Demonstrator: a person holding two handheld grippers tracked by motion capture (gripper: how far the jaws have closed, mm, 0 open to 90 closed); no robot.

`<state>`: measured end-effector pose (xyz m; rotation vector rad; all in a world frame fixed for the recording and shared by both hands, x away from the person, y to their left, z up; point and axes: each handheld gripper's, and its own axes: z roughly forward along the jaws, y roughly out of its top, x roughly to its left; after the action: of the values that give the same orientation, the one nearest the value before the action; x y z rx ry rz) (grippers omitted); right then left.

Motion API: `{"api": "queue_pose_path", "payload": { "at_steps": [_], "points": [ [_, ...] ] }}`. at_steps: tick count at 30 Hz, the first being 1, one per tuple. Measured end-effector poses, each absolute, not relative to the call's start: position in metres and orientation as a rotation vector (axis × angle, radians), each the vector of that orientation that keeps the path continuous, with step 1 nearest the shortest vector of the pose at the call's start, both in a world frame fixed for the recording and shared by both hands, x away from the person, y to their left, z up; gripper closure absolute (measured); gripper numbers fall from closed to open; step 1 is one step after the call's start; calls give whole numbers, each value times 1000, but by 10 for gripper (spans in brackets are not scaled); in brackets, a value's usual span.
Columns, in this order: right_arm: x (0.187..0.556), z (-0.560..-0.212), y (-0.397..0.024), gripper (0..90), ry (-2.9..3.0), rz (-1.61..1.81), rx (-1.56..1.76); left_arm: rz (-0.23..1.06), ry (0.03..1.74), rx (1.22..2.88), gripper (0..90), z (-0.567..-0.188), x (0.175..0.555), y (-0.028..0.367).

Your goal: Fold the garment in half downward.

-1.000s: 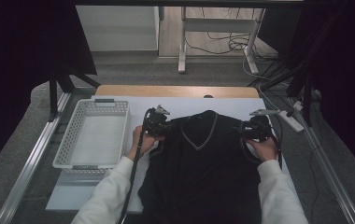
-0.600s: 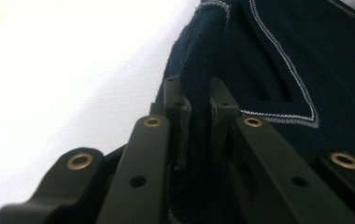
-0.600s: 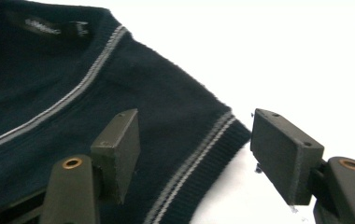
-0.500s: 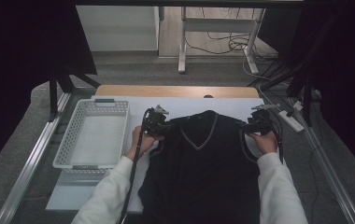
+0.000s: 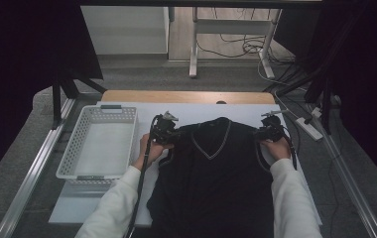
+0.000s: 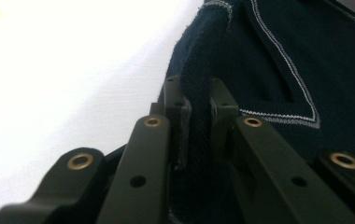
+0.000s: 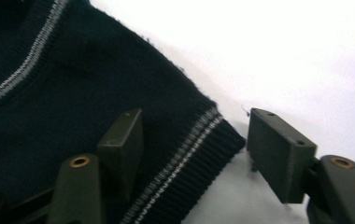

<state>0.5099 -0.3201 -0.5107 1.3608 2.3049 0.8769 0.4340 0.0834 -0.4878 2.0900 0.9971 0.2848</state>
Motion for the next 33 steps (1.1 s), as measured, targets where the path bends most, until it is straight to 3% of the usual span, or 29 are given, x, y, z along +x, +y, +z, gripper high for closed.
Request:
{"api": "queue_pose_path", "payload": {
  "at_steps": [3,10,33],
  "points": [
    [510,-510,-321,472,2313,881,1348,284,998,2090,805,-488,434,84],
    [506,-507,-315,805,2345,896,1302,293,1002,2084,806,-487,433,84],
    [487,-448,-337,823,2161,1022,1237,488,1013,1988,811,-437,430,102]
  ]
}}
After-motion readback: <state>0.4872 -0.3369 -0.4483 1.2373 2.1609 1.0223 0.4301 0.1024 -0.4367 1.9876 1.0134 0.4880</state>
